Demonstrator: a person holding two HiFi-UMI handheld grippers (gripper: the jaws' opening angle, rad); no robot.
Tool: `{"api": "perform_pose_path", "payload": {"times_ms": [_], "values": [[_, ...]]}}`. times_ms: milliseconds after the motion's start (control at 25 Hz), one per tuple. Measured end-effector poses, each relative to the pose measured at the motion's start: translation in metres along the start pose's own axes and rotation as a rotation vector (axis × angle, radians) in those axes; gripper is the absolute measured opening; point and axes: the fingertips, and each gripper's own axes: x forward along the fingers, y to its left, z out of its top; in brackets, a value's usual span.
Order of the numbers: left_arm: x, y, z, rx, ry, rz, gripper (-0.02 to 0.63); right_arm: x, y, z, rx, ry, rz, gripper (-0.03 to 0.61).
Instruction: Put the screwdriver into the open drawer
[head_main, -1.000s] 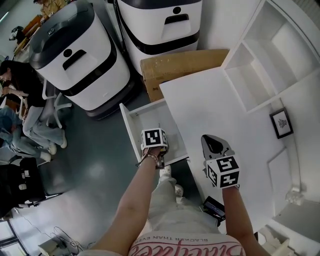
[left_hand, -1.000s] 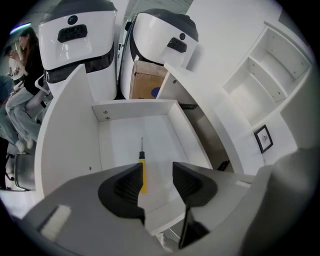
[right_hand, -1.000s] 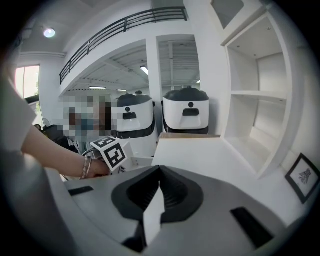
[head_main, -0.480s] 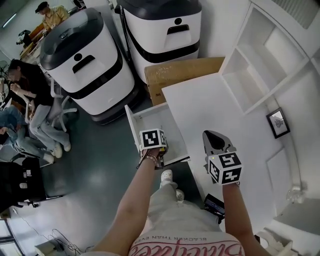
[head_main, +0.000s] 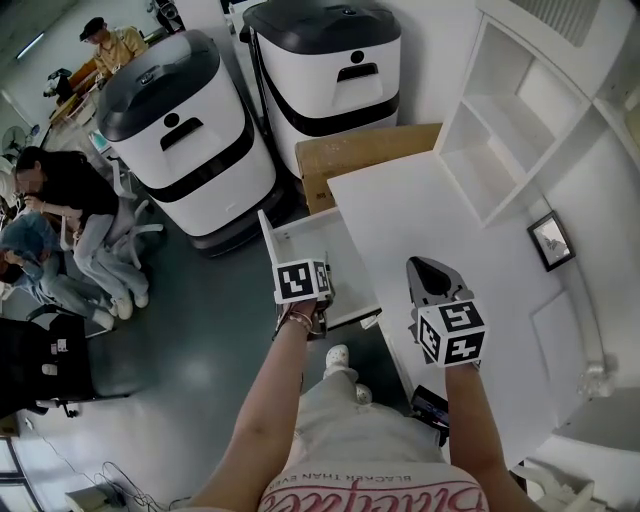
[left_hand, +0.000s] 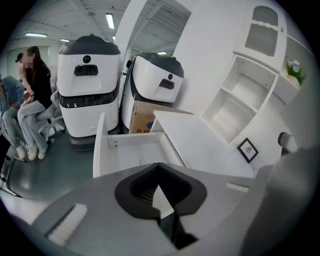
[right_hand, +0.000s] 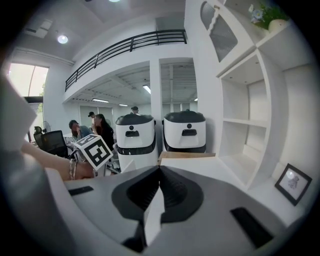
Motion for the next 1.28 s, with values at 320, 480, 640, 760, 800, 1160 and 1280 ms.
{"api": "perform_pose_path", "payload": {"times_ms": [320,480,640,760,800,1160,1280], "values": [[-0.053,-0.013,0.014,0.066,-0.146,-0.016,0.009,-0.030,0.018,0.013,-0.065,-0.052,-0.014,0.008],[-0.086,-0.020,0.018,0.103,-0.239,-0.025,0.010,-0.048,0.028,0.016,-0.090,-0.087,-0.012,0.008],[-0.119,-0.028,0.026,0.163,-0.344,-0.038,0.009,-0.065,0.034,0.022,-0.111,-0.118,-0.010,0.006],[-0.149,-0.036,0.031,0.224,-0.435,-0.045,0.011,-0.079,0.039,0.027,-0.136,-0.140,-0.005,0.006],[-0.159,-0.040,0.032,0.244,-0.466,-0.048,0.010,-0.085,0.041,0.030,-0.144,-0.150,-0.003,0.006],[-0.242,-0.067,0.040,0.365,-0.714,-0.053,0.009,-0.117,0.057,0.049,-0.192,-0.249,-0.002,0.006],[-0.271,-0.070,0.044,0.401,-0.809,-0.047,0.009,-0.127,0.063,0.060,-0.222,-0.288,-0.008,0.006]]}}
